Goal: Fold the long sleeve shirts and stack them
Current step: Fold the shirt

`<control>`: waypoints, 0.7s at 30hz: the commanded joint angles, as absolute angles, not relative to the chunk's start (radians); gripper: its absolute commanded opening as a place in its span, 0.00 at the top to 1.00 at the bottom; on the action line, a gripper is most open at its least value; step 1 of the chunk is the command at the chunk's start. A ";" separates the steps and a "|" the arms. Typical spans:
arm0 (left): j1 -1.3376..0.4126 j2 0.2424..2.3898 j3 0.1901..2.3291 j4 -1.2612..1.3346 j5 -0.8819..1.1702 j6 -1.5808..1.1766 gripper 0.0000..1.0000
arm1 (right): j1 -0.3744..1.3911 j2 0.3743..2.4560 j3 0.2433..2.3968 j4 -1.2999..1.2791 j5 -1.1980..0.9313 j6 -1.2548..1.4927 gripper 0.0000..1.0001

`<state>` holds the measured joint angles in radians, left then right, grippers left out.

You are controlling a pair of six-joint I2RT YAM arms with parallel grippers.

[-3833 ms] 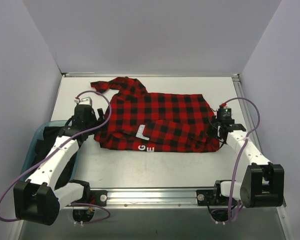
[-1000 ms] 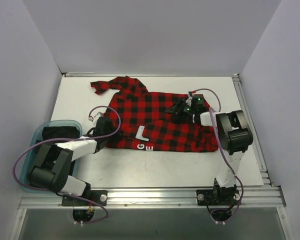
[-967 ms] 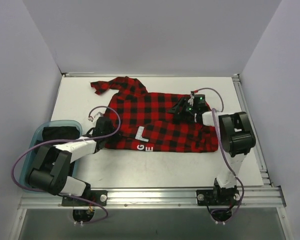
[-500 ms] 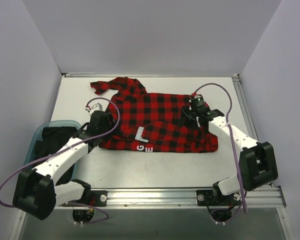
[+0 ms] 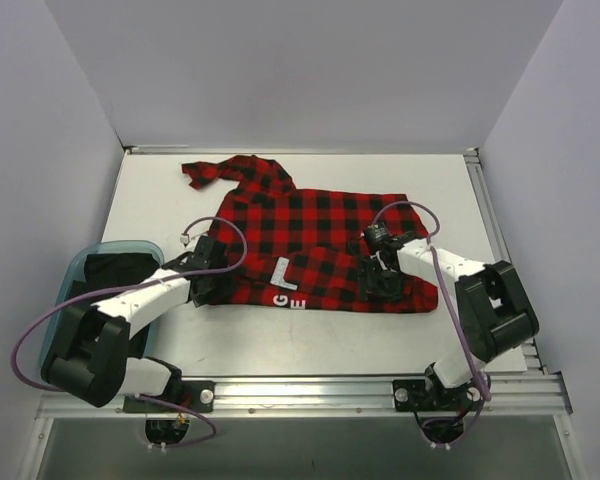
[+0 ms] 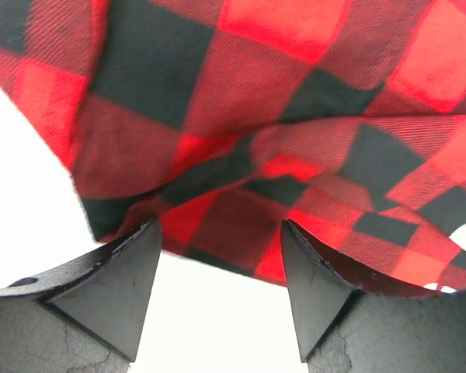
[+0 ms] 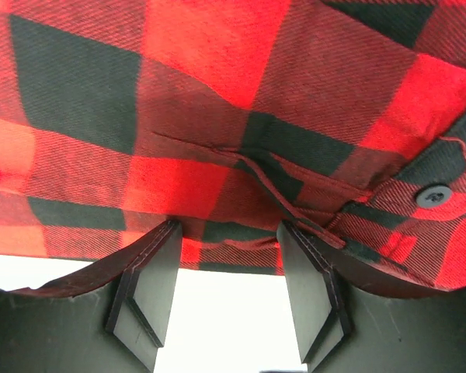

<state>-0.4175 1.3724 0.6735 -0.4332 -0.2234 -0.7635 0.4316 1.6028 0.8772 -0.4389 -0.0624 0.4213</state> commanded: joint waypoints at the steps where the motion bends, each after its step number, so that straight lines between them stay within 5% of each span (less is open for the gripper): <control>1: -0.419 1.298 0.575 -0.535 -0.199 -0.831 0.28 | 0.430 1.531 0.796 -0.598 -0.041 0.433 0.46; 7: -0.425 1.035 0.471 -0.665 -0.130 -0.905 0.28 | 0.425 1.392 0.706 -0.675 -0.063 0.488 0.45; 13: -0.449 0.815 0.592 -0.794 -0.140 -0.901 0.27 | 0.425 1.204 0.805 -0.712 -0.018 0.469 0.45; 21: -0.453 1.047 0.848 -0.700 -0.198 -0.752 0.23 | 0.436 1.253 0.939 -0.618 0.009 0.448 0.45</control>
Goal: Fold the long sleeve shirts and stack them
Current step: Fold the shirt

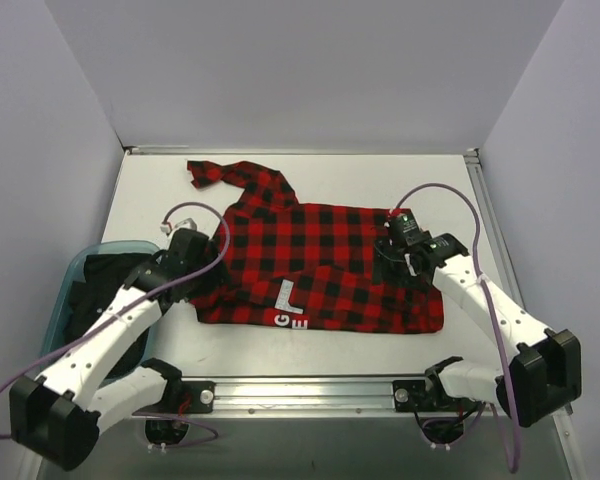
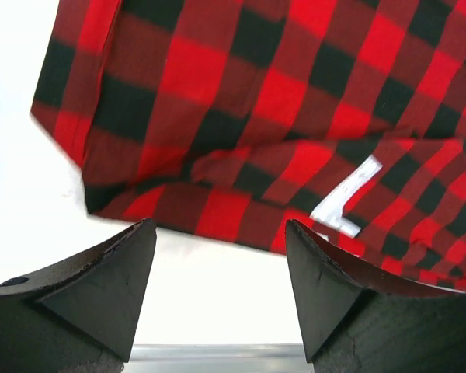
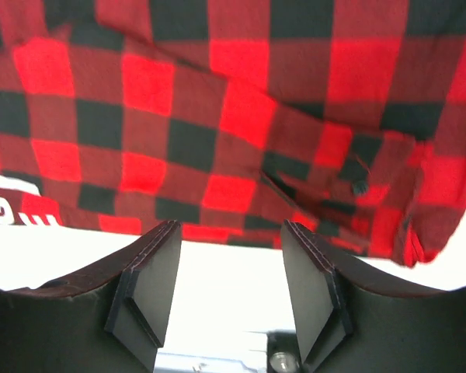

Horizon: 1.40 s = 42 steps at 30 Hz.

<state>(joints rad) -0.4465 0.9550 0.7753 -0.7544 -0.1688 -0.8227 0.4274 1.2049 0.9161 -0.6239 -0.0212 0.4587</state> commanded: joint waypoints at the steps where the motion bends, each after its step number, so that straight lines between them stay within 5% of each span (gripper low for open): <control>1: -0.453 1.074 0.857 -0.683 -0.202 -0.743 0.23 | 0.442 1.270 0.940 -0.585 0.009 0.454 0.46; 12: -0.500 1.321 0.825 -0.508 -0.192 -0.747 0.32 | 0.581 1.514 0.925 -0.410 0.032 0.495 0.48; 21: -0.595 1.157 0.831 -0.563 -0.322 -0.723 0.31 | 0.624 1.534 0.940 -0.408 0.040 0.486 0.48; 32: -0.652 1.325 0.798 -0.443 -0.249 -0.821 0.59 | 0.640 1.516 0.948 -0.414 0.041 0.502 0.48; 42: -0.615 1.486 0.827 -0.431 -0.348 -0.816 0.62 | 0.641 1.525 0.939 -0.416 0.064 0.502 0.48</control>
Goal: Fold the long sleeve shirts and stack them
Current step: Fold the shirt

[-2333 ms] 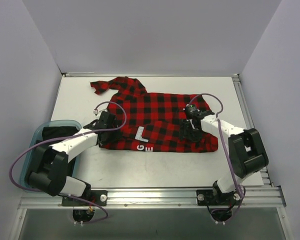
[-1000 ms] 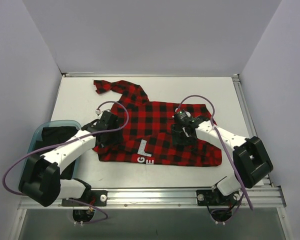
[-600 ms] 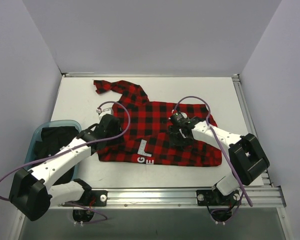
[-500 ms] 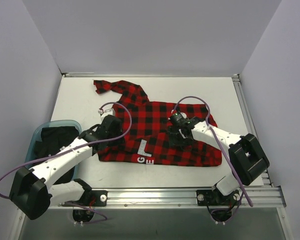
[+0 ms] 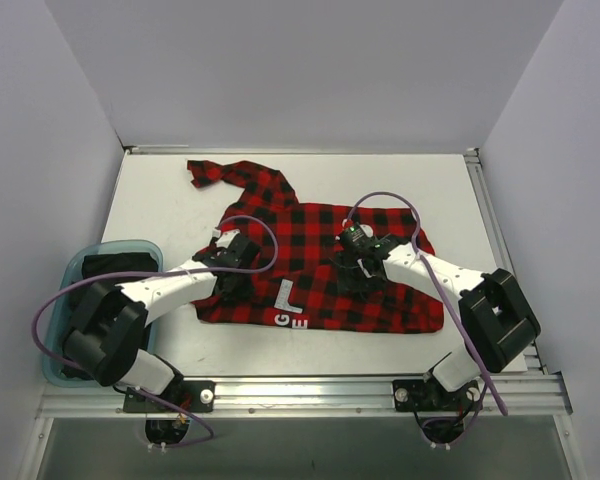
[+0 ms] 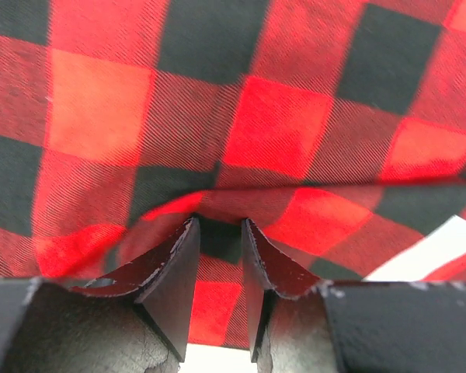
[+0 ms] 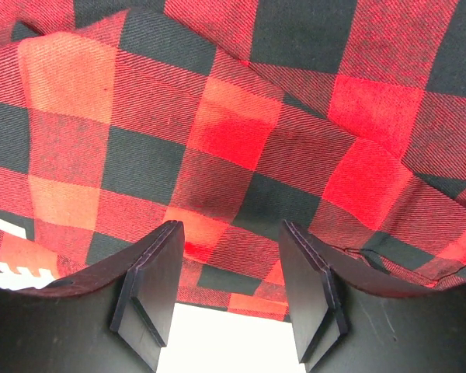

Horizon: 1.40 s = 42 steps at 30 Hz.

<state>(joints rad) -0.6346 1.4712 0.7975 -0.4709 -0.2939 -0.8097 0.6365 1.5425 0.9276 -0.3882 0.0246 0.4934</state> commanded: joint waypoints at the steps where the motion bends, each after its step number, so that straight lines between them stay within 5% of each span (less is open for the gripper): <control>1: -0.615 1.494 0.830 -0.436 -0.353 -0.815 0.62 | 0.641 1.526 0.942 -0.414 0.064 0.502 0.48; 16: -0.614 1.448 0.680 -0.575 -0.203 -0.853 0.62 | 0.646 1.582 0.813 -0.471 0.008 0.517 0.48; 30: -0.615 1.102 0.515 -0.703 0.000 -0.951 0.61 | 0.658 1.425 0.664 -0.626 -0.152 0.578 0.48; 38: -0.583 1.104 0.765 -0.785 -0.031 -0.842 0.32 | 0.600 1.348 0.952 -0.741 -0.049 0.454 0.47; 42: -0.491 1.190 0.912 -0.773 -0.080 -0.747 0.28 | 0.474 1.412 1.084 -0.723 -0.028 0.388 0.48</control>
<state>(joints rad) -0.5514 1.1423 0.8104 -0.7715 -0.0296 -0.8371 0.5442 1.3960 1.0023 -0.6701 -0.0860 0.4618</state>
